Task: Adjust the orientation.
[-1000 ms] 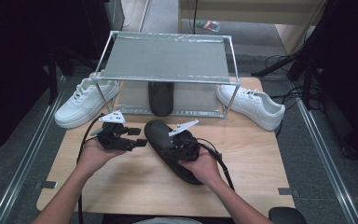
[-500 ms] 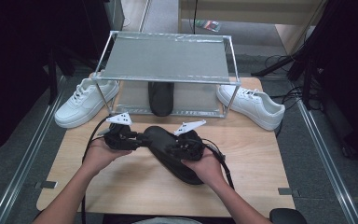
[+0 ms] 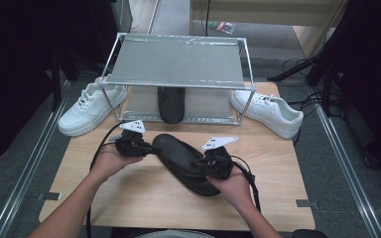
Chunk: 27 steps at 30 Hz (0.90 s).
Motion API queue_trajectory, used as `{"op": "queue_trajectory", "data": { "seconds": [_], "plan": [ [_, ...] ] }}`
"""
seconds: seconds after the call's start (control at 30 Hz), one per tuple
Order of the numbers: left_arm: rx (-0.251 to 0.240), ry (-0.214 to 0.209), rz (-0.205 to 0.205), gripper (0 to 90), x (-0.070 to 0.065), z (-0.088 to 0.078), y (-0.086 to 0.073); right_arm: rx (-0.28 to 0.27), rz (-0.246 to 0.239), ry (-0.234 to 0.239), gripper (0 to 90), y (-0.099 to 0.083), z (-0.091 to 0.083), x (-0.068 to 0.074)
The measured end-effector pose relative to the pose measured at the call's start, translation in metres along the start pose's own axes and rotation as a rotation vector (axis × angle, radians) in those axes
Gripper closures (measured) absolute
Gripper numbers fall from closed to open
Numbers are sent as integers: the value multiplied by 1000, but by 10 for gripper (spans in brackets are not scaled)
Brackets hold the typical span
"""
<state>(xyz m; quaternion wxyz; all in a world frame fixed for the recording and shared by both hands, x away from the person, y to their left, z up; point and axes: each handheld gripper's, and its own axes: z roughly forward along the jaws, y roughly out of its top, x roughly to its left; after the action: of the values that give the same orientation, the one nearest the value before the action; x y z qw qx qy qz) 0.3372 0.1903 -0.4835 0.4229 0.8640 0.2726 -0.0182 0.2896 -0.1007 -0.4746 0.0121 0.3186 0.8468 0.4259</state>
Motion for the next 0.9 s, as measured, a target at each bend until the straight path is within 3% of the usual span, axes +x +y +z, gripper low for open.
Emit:
{"op": "queue_trajectory", "data": {
  "seconds": [0.27, 0.47, 0.7, 0.9],
  "plan": [
    [40, -52, 11, 900, 2, 20, 7, 27, 19, -2, 900, -11, -3, 6],
    [70, -67, 11, 900, 7, 33, 8, 73, -10, 4, 900, -16, 8, 14],
    [115, -83, 0, 896, 10, 43, 8, 87, 6, -14, 900, -18, 13, 7],
    [157, -83, 29, 898, 3, 49, 9, 101, 14, -38, 900, -19, 13, 1]
  ]
}}
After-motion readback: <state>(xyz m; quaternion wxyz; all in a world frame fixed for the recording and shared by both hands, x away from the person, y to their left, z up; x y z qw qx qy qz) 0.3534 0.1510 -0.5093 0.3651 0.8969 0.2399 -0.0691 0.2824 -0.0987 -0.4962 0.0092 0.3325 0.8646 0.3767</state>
